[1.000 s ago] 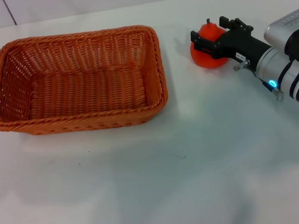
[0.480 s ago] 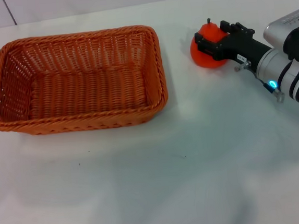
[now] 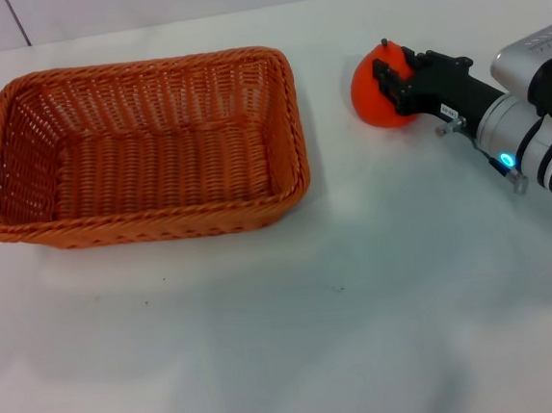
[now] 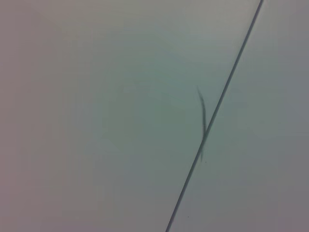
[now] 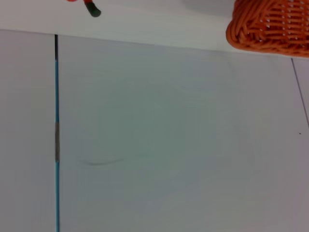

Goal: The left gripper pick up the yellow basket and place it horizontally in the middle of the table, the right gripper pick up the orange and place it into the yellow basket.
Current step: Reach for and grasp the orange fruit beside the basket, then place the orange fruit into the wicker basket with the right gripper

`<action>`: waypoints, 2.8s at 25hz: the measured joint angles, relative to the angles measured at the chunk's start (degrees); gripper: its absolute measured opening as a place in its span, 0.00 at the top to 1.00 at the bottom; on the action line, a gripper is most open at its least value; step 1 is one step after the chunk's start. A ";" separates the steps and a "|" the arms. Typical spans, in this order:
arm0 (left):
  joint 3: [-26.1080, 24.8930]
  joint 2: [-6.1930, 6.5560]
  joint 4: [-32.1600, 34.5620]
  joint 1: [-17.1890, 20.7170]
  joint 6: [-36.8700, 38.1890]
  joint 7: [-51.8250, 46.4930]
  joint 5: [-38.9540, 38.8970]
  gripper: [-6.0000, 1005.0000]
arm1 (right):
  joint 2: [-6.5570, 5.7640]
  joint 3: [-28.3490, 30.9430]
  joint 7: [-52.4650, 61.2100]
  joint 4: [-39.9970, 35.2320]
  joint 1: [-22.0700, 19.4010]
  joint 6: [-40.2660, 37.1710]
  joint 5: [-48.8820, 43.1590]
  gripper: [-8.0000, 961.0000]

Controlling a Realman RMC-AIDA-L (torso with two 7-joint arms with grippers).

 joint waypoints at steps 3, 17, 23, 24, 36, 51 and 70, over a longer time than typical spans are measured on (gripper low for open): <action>0.00 0.06 -0.56 0.00 0.08 0.01 0.00 0.11 | 0.00 0.08 0.00 -0.01 -0.21 -0.02 -0.02 0.52; -0.01 0.18 -1.25 0.30 0.94 0.02 -0.09 0.11 | -0.16 1.23 -0.67 -0.84 -1.91 -5.64 0.42 0.80; 0.00 0.18 -1.31 0.70 1.31 0.02 -0.08 0.11 | -0.36 1.93 -0.65 -7.20 -4.61 -9.54 0.25 0.83; 0.01 0.18 -1.31 0.74 1.33 0.01 -0.03 0.11 | -0.36 1.75 -0.50 -8.51 -4.79 -9.95 0.17 0.83; -0.28 0.18 -1.51 0.94 1.19 0.03 0.44 0.11 | 0.11 -2.27 4.40 -14.28 2.10 -6.36 -5.32 0.91; -0.53 0.43 -0.83 1.02 0.26 0.63 0.00 0.11 | 0.77 -14.93 14.93 -16.74 8.46 -4.65 -9.18 0.93; -0.52 0.45 -0.69 0.51 0.17 0.63 0.07 0.11 | 0.43 -14.31 16.94 -16.29 6.25 -9.42 -7.27 0.62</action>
